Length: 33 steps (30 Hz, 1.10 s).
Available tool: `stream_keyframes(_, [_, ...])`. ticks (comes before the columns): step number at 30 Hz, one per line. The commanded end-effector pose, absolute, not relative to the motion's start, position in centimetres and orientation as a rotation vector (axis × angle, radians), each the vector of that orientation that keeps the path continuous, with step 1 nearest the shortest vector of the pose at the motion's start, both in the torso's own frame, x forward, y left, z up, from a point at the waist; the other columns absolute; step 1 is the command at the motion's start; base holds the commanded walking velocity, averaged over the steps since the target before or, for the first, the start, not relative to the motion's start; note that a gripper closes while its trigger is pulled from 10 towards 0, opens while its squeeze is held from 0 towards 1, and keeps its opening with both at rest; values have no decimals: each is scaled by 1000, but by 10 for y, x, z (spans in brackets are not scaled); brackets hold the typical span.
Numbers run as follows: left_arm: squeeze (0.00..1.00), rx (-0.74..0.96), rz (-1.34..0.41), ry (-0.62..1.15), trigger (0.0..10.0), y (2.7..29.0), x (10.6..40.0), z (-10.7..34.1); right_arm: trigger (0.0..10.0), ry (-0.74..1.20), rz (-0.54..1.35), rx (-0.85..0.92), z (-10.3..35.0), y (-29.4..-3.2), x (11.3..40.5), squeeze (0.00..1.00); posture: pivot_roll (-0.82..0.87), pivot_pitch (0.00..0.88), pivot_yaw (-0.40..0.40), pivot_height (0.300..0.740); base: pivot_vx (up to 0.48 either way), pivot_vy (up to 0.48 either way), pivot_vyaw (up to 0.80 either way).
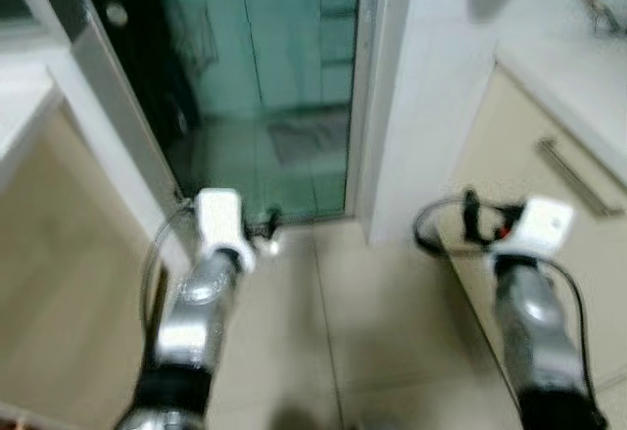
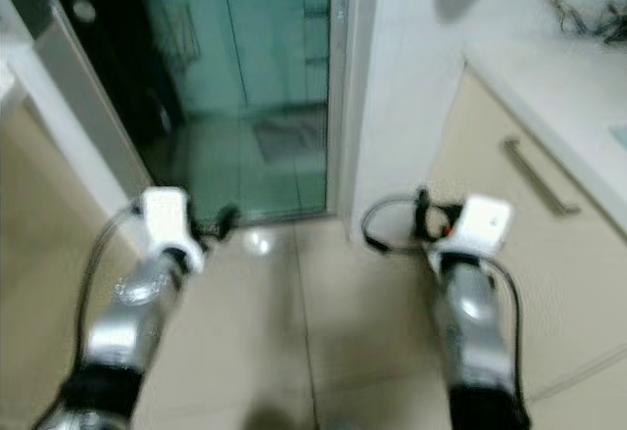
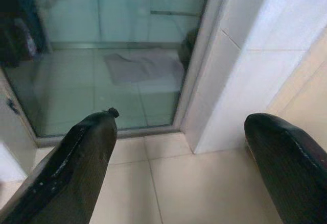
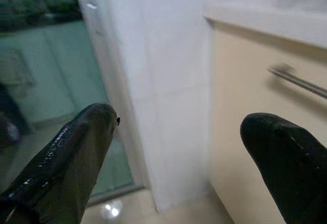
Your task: Restocking fridge
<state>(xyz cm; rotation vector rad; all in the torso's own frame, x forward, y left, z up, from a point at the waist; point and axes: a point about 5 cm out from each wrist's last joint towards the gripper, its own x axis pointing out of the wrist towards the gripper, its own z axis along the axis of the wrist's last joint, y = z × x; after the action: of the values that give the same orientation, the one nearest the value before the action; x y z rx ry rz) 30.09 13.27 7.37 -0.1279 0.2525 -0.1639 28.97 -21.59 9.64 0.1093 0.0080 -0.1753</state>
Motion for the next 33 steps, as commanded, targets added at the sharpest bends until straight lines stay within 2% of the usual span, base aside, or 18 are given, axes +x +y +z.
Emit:
stream_keyframes(1, [0, -103, -138, 252, 10000, 145, 299, 74, 10000, 4, -123, 114, 99, -203, 293, 0, -140, 0, 0, 740, 0, 0, 0])
stream_keyframes(7, [0, -53, -79, 244, 10000, 156, 302, 74, 10000, 36, -89, 102, 93, -192, 299, 0, -115, 0, -36, 740, 0, 0, 309])
stream_keyframes(13, [0, 20, -97, 226, 10000, 160, 283, 82, 10000, 58, -30, 97, 91, -185, 306, 0, -47, 0, -76, 740, 0, 0, 91])
stream_keyframes(19, [0, 51, -156, 215, 10000, 150, 280, 91, 10000, 56, -35, 110, 88, -183, 308, 0, -34, 0, -61, 740, 0, 0, 0])
stream_keyframes(25, [0, 47, -145, 204, 10000, 150, 292, 98, 10000, 53, -71, 109, 85, -187, 304, 0, -61, 0, -32, 740, 0, 0, 0])
stream_keyframes(33, [0, 15, -125, 211, 10000, 148, 291, 96, 10000, 80, -80, 102, 76, -196, 297, 0, -65, 0, -22, 740, 0, 0, 0])
